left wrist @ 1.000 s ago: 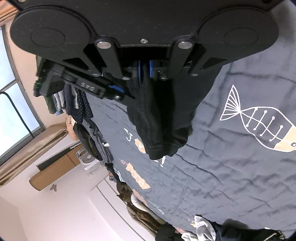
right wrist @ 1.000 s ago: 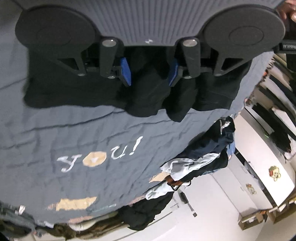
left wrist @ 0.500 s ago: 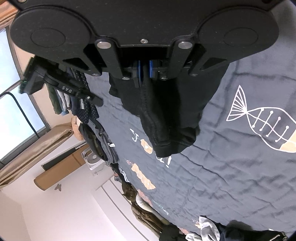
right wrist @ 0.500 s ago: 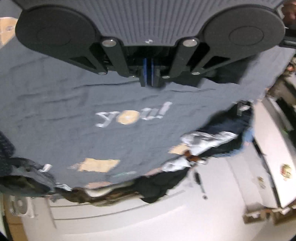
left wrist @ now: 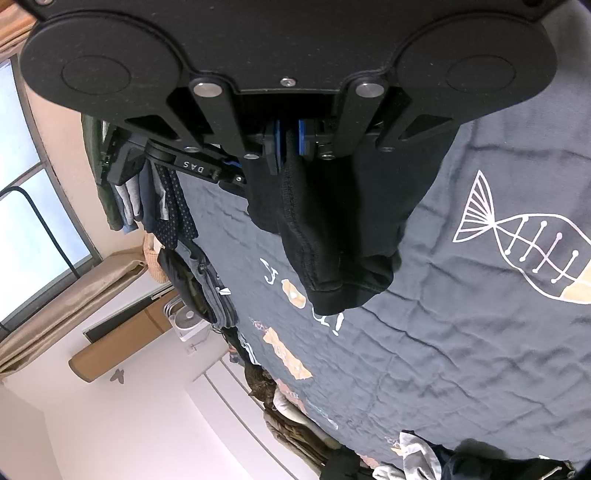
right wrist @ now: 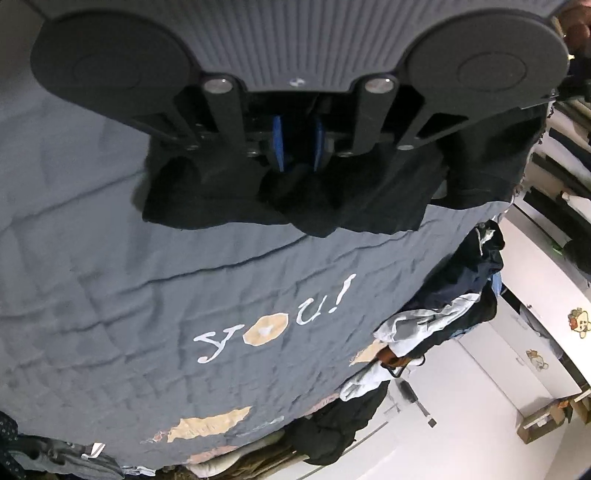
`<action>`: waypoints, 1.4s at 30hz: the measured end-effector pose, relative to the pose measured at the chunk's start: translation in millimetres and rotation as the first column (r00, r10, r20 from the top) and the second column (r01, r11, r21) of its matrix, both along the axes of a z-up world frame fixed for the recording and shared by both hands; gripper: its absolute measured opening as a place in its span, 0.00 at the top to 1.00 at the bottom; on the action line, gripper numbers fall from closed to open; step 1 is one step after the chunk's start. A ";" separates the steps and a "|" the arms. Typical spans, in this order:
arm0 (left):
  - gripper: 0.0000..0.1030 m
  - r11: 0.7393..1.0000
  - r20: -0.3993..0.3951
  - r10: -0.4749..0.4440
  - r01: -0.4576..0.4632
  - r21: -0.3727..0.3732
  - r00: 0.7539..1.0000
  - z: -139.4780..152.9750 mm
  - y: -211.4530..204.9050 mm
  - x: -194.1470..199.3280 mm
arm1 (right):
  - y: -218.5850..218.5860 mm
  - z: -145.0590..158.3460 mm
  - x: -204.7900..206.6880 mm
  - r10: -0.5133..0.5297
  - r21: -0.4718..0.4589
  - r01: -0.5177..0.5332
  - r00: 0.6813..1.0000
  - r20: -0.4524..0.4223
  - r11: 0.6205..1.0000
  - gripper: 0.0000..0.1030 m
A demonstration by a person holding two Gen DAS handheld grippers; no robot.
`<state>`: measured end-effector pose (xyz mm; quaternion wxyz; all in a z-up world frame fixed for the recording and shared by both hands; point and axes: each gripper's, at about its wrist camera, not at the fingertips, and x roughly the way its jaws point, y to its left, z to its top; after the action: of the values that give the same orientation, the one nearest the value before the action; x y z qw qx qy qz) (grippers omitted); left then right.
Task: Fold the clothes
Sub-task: 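Hold the shirt end with the left tool while the right tool moves beside it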
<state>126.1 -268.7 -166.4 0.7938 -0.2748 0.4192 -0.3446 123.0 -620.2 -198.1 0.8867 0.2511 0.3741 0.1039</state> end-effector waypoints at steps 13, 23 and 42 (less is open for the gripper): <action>0.92 1.000 0.008 -0.004 0.004 0.006 1.000 -0.1 0.4 -1.5 | 0.3 -4.5 1.9 -0.033 -0.057 0.035 0.999 0.041 0.998 0.69; 0.92 1.000 0.008 -0.002 0.001 0.007 1.000 0.6 -0.3 -0.8 | -25.0 31.3 -8.8 -0.138 0.027 0.137 0.987 0.076 0.990 0.96; 0.92 1.000 0.008 -0.007 0.007 0.009 1.000 1.2 -0.3 -1.2 | -48.0 -1.6 -2.3 -0.070 0.187 0.082 0.995 -0.073 0.979 0.62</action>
<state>124.9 -268.9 -165.3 0.7954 -0.2684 0.4184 -0.3467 120.7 -668.2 -199.7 0.8493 0.3518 0.3816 0.0967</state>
